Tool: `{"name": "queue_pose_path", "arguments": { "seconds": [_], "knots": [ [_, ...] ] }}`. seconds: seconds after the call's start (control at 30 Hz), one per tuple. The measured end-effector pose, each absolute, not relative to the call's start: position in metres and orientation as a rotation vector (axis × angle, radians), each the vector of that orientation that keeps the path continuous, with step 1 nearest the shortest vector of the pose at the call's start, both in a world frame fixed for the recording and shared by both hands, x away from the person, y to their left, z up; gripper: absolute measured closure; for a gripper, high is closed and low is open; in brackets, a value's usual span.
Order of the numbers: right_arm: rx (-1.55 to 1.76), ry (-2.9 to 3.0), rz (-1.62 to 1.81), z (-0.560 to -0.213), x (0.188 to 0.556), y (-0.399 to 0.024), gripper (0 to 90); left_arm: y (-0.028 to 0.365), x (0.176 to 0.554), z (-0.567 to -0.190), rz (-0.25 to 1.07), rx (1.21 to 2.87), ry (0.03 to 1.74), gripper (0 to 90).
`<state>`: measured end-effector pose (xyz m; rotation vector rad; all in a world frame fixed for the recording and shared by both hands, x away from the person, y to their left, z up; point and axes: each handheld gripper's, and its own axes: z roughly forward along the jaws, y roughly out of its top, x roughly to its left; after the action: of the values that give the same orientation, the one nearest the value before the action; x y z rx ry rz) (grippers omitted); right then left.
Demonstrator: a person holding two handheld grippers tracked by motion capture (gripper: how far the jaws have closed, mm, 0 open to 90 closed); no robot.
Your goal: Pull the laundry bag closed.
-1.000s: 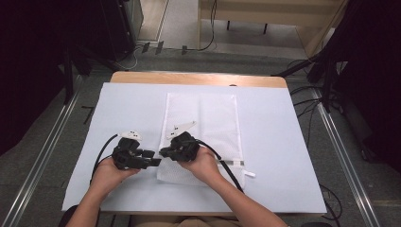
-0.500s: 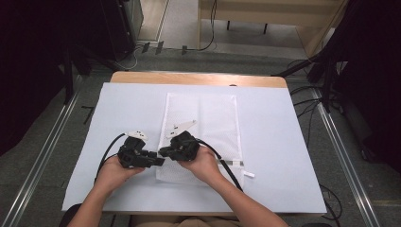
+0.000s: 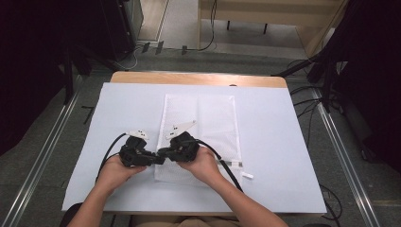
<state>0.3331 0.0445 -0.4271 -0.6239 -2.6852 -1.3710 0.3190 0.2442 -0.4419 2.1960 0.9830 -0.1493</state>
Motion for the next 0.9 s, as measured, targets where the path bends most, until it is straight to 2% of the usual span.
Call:
{"name": "queue_pose_path", "arguments": {
  "seconds": [0.27, 0.9],
  "knots": [
    [-0.605, -2.697, -1.35, -0.4285, 0.3333, 0.0439, 88.6, 0.2429, 0.3195, -0.4417, -0.154, 2.226, 0.982, 86.9],
    [-0.553, -2.745, -1.337, -0.4354, 0.3344, 0.0435, 88.8, 0.2437, 0.3186, -0.4395, -0.16, 2.246, 0.991, 88.6]
  ]
}}
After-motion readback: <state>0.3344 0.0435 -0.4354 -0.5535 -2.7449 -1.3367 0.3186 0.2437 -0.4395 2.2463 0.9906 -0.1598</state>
